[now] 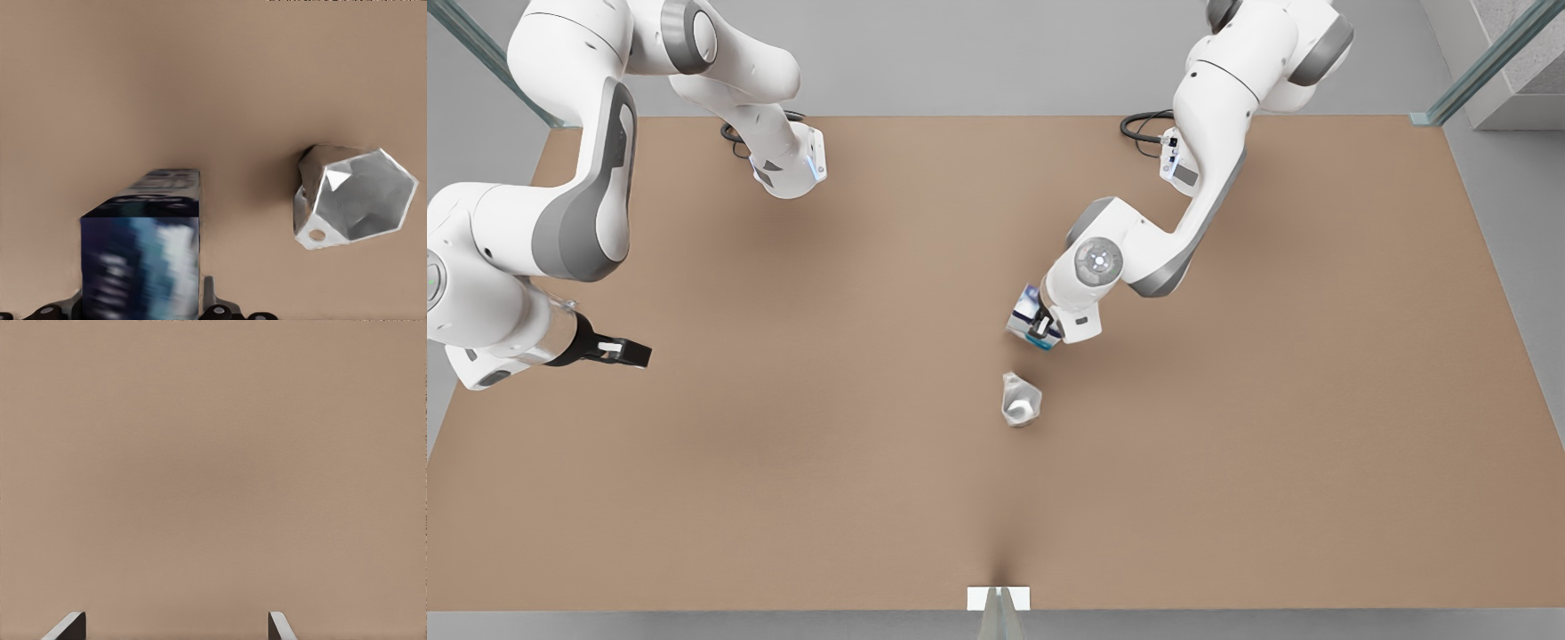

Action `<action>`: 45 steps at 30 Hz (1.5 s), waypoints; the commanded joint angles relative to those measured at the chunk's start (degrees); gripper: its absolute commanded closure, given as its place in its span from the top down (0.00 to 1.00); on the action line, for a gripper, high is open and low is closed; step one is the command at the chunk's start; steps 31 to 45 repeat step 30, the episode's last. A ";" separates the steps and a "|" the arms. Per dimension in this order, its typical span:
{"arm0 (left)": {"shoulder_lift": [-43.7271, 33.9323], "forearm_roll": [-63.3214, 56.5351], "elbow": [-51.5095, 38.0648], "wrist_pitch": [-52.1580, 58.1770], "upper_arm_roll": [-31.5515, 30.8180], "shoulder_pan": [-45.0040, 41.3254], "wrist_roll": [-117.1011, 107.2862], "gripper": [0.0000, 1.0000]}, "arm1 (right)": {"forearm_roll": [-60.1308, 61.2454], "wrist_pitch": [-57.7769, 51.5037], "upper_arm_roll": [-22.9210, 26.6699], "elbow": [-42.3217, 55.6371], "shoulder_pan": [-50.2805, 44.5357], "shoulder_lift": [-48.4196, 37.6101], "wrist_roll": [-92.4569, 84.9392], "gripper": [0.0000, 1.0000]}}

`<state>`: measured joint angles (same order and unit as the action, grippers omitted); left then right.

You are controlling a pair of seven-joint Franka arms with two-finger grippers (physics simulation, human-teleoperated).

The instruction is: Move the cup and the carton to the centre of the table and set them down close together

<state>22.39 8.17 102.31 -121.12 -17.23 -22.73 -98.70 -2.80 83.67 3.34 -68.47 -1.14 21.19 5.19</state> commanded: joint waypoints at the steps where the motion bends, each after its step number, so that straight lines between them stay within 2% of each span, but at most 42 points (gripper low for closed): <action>1: -0.07 0.00 0.00 0.01 0.09 -0.03 0.00 1.00 | -0.01 0.00 0.00 0.00 0.00 -0.01 0.00 1.00; 17: -3.05 0.00 -0.35 5.37 1.06 0.06 -0.97 1.00 | -0.01 -0.18 0.09 0.00 0.00 -0.09 0.00 1.00; 19: -4.90 2.29 -3.78 5.63 1.41 0.06 -2.64 1.00 | -0.01 -0.18 0.09 0.00 0.00 -0.09 0.00 1.00; 21: -8.76 -1.67 -12.39 25.04 6.85 0.67 5.69 1.00 | -0.01 -0.18 0.44 0.00 0.00 -0.09 0.00 1.00; 22: -10.17 -3.16 -16.34 36.29 11.95 4.79 28.97 1.00 | -0.01 -0.18 0.44 0.00 0.00 -0.09 0.00 1.00; 23: -10.53 -7.99 -19.33 41.75 15.47 9.36 51.46 1.00 | -0.01 -0.18 0.53 0.00 0.00 -0.09 0.00 1.00; 26: -10.44 -15.12 -24.16 42.64 16.18 22.37 97.35 1.00 | -0.01 -0.09 0.53 0.18 0.00 -0.09 0.00 1.00; 29: -9.91 -15.38 -24.70 39.82 16.35 23.52 99.32 1.00 | -0.01 0.00 1.14 1.06 0.09 -0.01 0.00 1.00; 45: -9.91 -15.29 -24.70 39.82 16.35 23.52 99.32 1.00 | 0.08 0.26 1.14 1.06 0.09 -0.09 0.00 1.00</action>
